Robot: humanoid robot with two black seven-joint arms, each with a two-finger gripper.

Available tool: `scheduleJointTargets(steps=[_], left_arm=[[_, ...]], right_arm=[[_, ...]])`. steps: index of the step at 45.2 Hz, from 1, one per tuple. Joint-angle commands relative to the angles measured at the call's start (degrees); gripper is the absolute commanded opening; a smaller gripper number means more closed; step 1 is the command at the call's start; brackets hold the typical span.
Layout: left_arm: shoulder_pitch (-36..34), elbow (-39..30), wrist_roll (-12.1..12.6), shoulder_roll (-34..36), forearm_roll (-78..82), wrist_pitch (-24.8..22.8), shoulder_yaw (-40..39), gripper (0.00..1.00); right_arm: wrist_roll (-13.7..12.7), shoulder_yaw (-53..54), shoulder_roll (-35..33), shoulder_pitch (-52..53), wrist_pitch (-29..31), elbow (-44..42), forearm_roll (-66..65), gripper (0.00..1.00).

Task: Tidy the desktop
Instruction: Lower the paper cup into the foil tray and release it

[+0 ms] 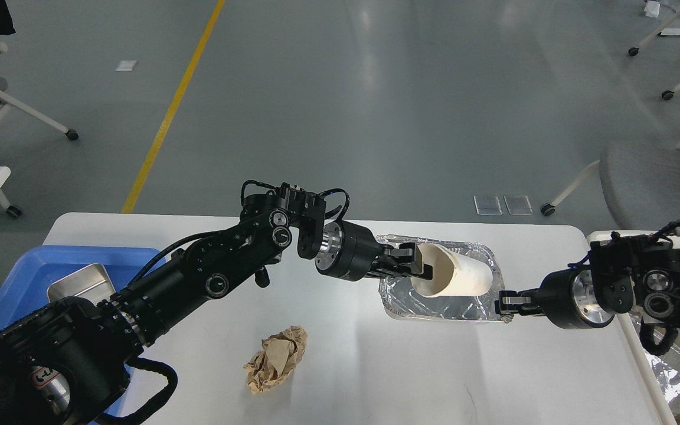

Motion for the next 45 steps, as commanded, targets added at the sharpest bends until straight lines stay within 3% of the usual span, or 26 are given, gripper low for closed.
scheduleJointTargets(steps=[1, 3, 10, 13, 15, 18, 22, 27, 28, 29, 45], left_arm=[[-0.09, -0.46, -0.91, 0.77, 0.26, -0.71, 1.2, 0.05], [-0.09, -0.46, -1.61, 0.85, 0.26, -1.33, 1.2, 0.0], [-0.53, -0.46, -3.02, 0.94, 0.17, -1.94, 1.03, 0.0], [-0.53, -0.46, -2.32, 1.03, 0.08, -2.03, 0.77, 0.06], [-0.53, -0.37, -1.97, 1.03, -0.09, -1.86, 0.59, 0.15], [-0.53, -0.37, -1.53, 1.03, -0.35, -1.07, 0.15, 0.38], [-0.7, -0.37, -1.35, 1.03, -0.53, -0.1, -0.11, 0.53], [-0.79, -0.37, -1.44, 1.12, -0.71, 2.27, -0.11, 0.82], [-0.79, -0.37, -1.44, 1.12, -0.71, 2.27, -0.11, 0.82], [-0.88, -0.37, -1.44, 1.21, -0.79, 3.32, -0.2, 0.92], [-4.39, -0.9, -1.52, 4.01, -3.43, 1.48, -0.91, 0.96]], right_arm=[[0.0, 0.0, 0.09, -0.02, 0.0, -0.03, 0.01, 0.0], [0.0, -0.01, 0.09, -0.02, 0.0, -0.03, 0.01, 0.0], [0.0, -0.01, 0.0, -0.02, 0.0, -0.03, 0.01, 0.0], [0.0, -0.01, 0.0, -0.02, 0.0, -0.03, 0.01, 0.0], [0.0, -0.01, 0.09, -0.02, 0.0, -0.03, 0.01, 0.0], [0.0, -0.01, 0.09, -0.02, 0.0, -0.03, 0.01, 0.0], [0.0, -0.01, 0.09, 0.07, 0.09, -0.03, 0.01, 0.0], [0.0, -0.01, 0.09, -0.02, 0.09, -0.03, 0.01, 0.0], [0.0, -0.01, 0.09, -0.02, 0.09, -0.03, 0.01, 0.0], [0.0, -0.01, 0.09, -0.02, 0.09, -0.03, 0.01, 0.0], [0.0, -0.01, 0.09, -0.11, 0.09, -0.12, 0.01, 0.0]])
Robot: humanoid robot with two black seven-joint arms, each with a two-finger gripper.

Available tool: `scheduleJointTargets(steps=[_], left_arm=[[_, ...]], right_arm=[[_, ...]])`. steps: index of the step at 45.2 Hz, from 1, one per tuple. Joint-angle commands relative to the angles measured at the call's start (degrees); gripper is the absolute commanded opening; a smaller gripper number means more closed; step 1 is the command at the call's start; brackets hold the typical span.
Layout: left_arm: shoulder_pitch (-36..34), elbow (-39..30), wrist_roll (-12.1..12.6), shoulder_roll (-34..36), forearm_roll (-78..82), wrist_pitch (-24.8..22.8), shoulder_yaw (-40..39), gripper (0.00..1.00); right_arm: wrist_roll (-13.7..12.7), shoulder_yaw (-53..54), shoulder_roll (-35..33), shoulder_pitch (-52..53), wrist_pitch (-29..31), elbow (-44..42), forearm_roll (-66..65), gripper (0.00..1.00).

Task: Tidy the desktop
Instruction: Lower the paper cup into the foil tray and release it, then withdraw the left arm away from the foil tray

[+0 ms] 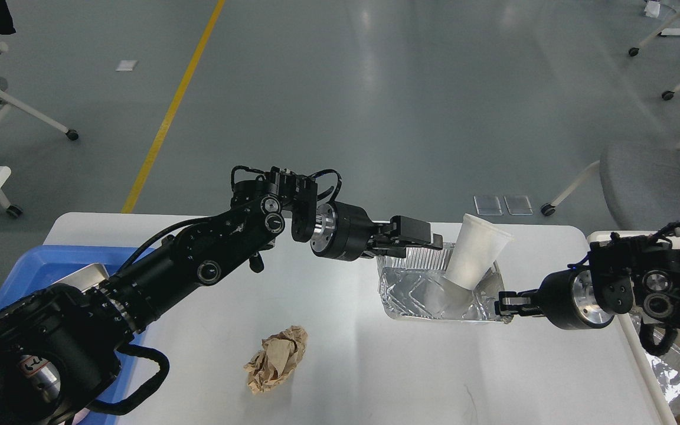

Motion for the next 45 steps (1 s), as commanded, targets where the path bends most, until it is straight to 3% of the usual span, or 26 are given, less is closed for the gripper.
scheduleJointTargets(steps=[1, 12, 28, 29, 36, 45], left_arm=[[-1.74, -0.78, -0.02, 2.36, -1.81, -1.41, -0.11, 0.96], [-3.15, -7.81, -0.11, 10.72, -3.48, -5.81, 0.68, 0.95], [-2.53, -23.19, -0.81, 32.6, -7.09, -11.07, 1.12, 0.95], [-2.45, -26.32, -0.9, 38.17, -8.39, -11.07, 0.86, 0.95], [-2.45, -33.03, -1.16, 53.41, -13.06, -11.07, -0.28, 0.95], [-2.36, -36.02, -1.16, 69.15, -19.3, -11.07, -5.73, 0.95]], right_arm=[[0.0, 0.0, 0.01, 0.0, 0.0, -0.1, 0.0, 0.0], [0.0, 0.0, 0.01, 0.0, 0.09, -0.19, 0.0, 0.0], [0.0, 0.0, 0.01, -0.09, 0.17, -0.28, 0.0, 0.0], [0.0, 0.0, 0.1, -0.09, 0.26, -0.36, -0.09, 0.0], [0.0, 0.0, 0.27, -0.18, 0.26, -0.72, -0.09, 0.0], [0.0, 0.0, 0.45, -0.18, 0.26, -1.07, -0.09, 0.0]])
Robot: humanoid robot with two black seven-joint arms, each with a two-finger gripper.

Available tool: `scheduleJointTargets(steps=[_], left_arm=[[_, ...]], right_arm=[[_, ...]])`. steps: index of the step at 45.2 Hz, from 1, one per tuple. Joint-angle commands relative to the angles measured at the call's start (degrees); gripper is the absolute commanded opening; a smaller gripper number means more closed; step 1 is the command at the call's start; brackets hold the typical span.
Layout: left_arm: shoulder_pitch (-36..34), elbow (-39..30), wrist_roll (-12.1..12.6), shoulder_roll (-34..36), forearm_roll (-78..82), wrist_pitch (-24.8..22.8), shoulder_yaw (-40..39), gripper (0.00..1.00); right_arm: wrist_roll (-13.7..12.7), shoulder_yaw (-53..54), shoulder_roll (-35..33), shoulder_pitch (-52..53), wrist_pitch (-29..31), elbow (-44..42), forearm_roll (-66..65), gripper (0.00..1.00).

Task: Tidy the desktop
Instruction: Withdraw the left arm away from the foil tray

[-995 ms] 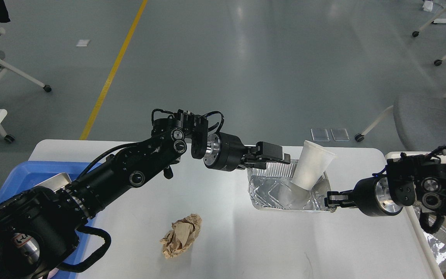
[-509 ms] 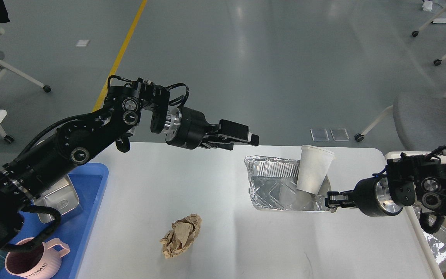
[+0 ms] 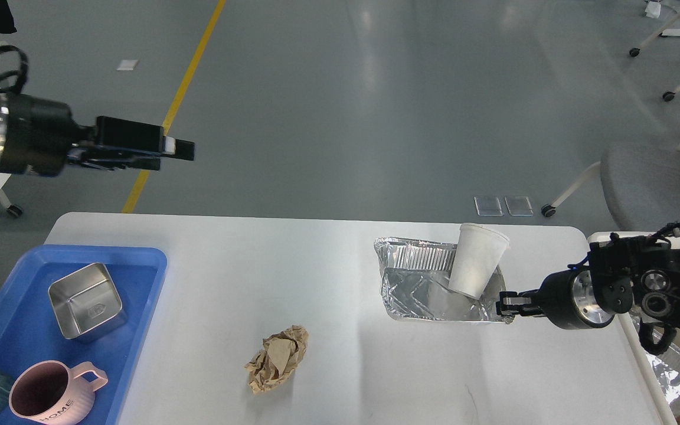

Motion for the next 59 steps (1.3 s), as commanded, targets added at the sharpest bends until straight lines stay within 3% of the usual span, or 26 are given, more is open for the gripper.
scheduleJointTargets(steps=[1, 8, 16, 40, 52, 59], left_arm=[[0.1, -1.28, 0.07, 9.49, -3.35, 0.01, -3.21, 0.95], [0.01, -1.46, -0.19, 17.65, -4.58, 0.01, -3.82, 0.95], [-0.16, -1.54, -0.81, 22.41, -6.6, 0.01, -4.79, 0.95], [-0.17, -1.19, -0.72, 27.7, -6.43, 0.01, -3.56, 0.95], [0.01, -1.1, -0.63, 26.73, -6.16, 0.01, 8.03, 0.93], [0.19, -1.19, -0.63, 23.4, -6.07, 5.6, 17.35, 0.93]], right_arm=[[0.0, 0.0, 0.04, 0.0, 0.0, -0.08, 0.0, 0.0], [0.0, 0.0, 0.13, 0.0, 0.0, -0.17, -0.09, 0.0], [0.0, 0.0, 0.13, 0.0, 0.0, -0.35, -0.09, 0.0], [0.0, 0.08, 0.22, 0.0, 0.09, -0.44, -0.09, 0.0], [0.0, 0.0, 0.22, 0.0, 0.09, -0.44, -0.17, 0.0], [0.0, 0.0, 0.31, 0.0, 0.0, -0.79, -0.17, 0.0]])
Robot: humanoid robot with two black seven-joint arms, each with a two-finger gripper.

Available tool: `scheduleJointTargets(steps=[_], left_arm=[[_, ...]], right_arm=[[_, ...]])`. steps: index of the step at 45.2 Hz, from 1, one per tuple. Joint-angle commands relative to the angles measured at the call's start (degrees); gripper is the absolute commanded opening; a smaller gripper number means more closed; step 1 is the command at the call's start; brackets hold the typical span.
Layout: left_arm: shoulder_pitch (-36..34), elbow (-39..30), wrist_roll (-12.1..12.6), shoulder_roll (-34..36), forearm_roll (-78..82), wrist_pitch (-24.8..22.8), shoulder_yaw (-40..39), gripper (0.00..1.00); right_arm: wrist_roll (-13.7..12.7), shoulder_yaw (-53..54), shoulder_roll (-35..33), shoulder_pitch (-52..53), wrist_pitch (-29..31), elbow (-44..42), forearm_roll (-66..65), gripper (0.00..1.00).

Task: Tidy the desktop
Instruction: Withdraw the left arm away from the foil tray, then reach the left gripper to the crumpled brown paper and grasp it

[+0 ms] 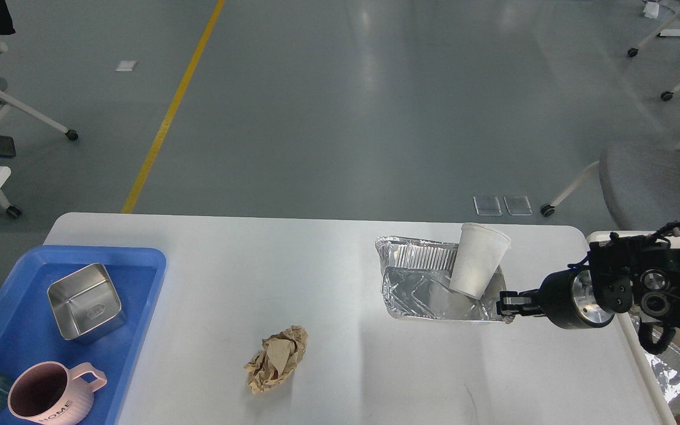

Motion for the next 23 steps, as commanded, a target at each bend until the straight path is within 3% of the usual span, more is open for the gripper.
scheduleJointTargets(steps=[1, 12, 23], left_arm=[[0.12, -0.15, 0.0, -3.08, 0.03, 4.85, 8.13, 0.93], [1.88, -0.24, 0.0, -13.71, 0.64, 17.24, 21.49, 0.93], [10.13, 0.28, 0.7, -29.79, 5.82, 27.96, 23.88, 0.93]], right_arm=[[0.0, -0.01, 0.08, 0.0, 0.01, -0.24, 0.05, 0.0], [0.0, -0.01, 0.08, 0.0, 0.01, -0.24, 0.05, 0.0], [0.0, -0.01, 0.08, -0.17, 0.01, -0.24, 0.05, 0.0]])
